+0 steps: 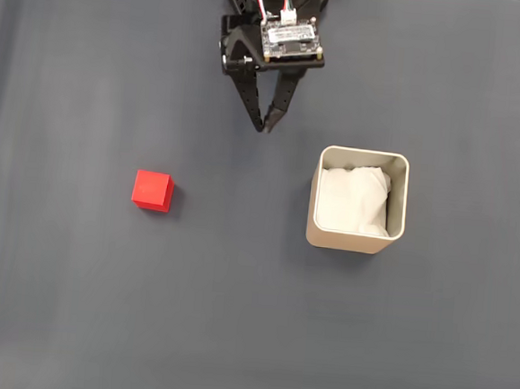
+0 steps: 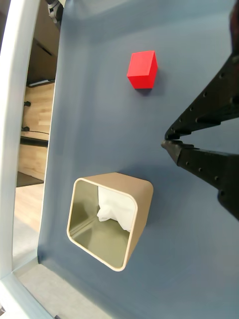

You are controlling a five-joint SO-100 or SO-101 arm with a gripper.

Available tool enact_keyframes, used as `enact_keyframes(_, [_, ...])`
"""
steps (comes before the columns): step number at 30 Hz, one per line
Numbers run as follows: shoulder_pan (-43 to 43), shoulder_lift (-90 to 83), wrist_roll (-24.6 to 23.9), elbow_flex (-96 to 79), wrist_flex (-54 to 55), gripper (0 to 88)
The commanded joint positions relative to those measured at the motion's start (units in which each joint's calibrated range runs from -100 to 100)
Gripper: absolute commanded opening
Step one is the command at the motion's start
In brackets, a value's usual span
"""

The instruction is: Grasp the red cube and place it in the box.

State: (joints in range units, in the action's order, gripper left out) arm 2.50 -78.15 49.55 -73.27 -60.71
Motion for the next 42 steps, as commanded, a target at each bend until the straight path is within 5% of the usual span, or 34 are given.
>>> enact_keyframes(1, [2.31,5.38,1.42,8.42,-4.09,0.3])
enact_keyframes(12, [11.35,20.08,4.88,25.12,-13.59,1.1])
enact_keyframes(27, [24.1,34.09,10.55,37.9,-13.59,5.6])
enact_keyframes(42, [30.15,44.44,12.75,41.37,-4.66,21.6])
